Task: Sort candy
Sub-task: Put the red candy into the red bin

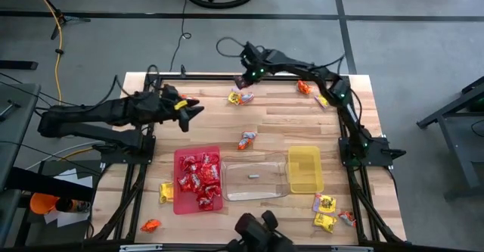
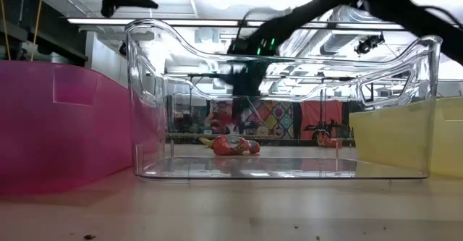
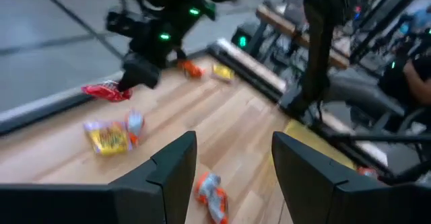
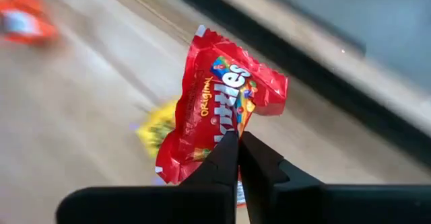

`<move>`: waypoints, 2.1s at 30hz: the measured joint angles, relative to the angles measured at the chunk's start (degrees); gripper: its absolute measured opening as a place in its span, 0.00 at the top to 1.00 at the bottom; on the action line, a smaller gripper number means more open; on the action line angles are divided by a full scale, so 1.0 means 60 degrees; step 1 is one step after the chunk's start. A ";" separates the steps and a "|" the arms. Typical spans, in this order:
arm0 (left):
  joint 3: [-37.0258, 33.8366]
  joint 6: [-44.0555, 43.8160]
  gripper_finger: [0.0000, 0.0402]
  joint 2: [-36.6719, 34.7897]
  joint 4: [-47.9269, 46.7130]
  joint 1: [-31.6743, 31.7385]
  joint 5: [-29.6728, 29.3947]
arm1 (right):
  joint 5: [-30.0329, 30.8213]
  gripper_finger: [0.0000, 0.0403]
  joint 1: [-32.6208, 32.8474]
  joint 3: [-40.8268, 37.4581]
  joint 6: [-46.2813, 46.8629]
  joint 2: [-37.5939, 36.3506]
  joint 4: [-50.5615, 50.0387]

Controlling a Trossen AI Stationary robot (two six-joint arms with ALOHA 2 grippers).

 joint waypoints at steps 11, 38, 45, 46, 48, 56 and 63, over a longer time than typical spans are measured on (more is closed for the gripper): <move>-0.0001 0.0764 0.55 -0.0296 -0.0074 0.0007 -0.1000 | -0.0848 1.00 0.1135 0.0001 -0.2399 -0.3172 -0.0110; -0.0016 -0.0559 0.55 0.0849 0.1502 0.0033 0.2347 | 0.3613 1.00 0.5984 -0.0003 -0.7005 -0.3585 0.0430; -0.0016 -0.1166 0.55 0.0996 0.1509 0.0029 0.2807 | 0.3751 1.00 0.6113 -0.0003 -0.7672 -0.3585 0.1056; -0.0016 -0.1184 0.55 0.1015 0.1543 0.0032 0.2778 | 0.3751 1.00 0.6106 -0.0003 -0.7680 -0.3585 0.1058; -0.0016 -0.1112 0.55 0.1075 0.1720 0.0033 0.2749 | 0.3748 1.00 0.6080 -0.0003 -0.7673 -0.3585 0.1066; -0.0016 -0.0828 0.78 0.1094 0.1775 0.0084 0.2715 | 0.3718 1.00 0.6087 -0.0003 -0.7676 -0.3585 0.1084; -0.0016 -0.0753 0.97 0.1090 0.1497 0.0211 0.2748 | 0.3691 0.96 0.6087 -0.0003 -0.7680 -0.3574 0.1068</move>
